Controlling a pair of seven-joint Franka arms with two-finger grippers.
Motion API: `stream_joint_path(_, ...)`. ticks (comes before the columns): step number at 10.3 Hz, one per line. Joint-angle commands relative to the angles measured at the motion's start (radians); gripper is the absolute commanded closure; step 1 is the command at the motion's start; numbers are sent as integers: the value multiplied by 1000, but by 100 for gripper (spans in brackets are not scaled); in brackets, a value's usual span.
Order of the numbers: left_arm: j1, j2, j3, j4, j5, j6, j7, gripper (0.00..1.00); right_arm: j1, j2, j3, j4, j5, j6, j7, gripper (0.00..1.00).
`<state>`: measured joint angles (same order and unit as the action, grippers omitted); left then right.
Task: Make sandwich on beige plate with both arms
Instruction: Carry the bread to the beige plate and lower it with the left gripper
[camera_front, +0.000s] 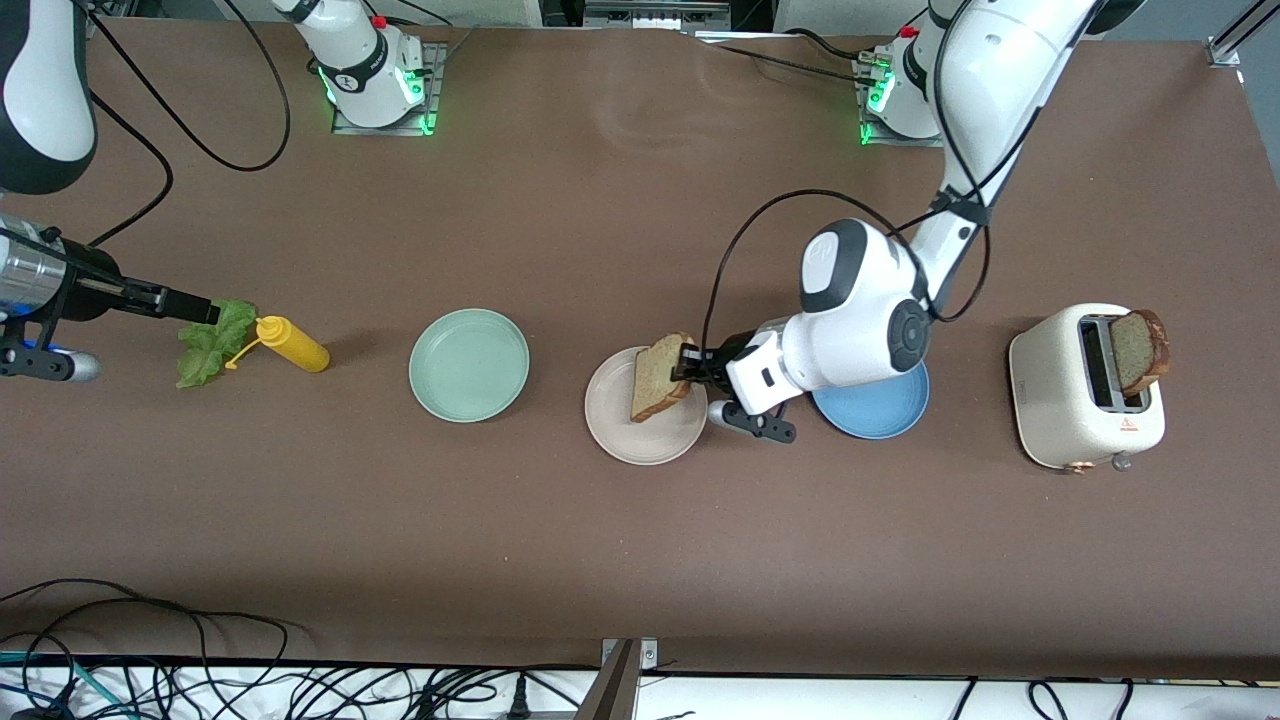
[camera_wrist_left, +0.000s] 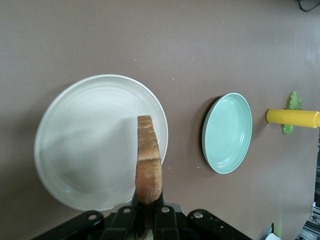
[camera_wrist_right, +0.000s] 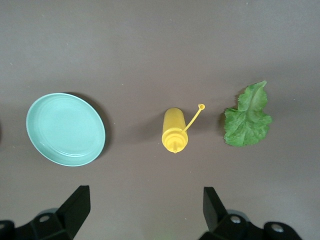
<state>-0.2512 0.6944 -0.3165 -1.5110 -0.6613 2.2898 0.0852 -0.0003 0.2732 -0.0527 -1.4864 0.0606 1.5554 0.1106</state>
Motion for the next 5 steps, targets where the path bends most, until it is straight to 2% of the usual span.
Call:
stream_joint_path(1,-14,53,7,38,-116,13,152,100,-42,46,-21,-5,-1,3,-93,0)
stream_joint_path(5,-14,85,7,40,-139,36,218,100,-145,136,-22,-17,-80,52,-245,0)
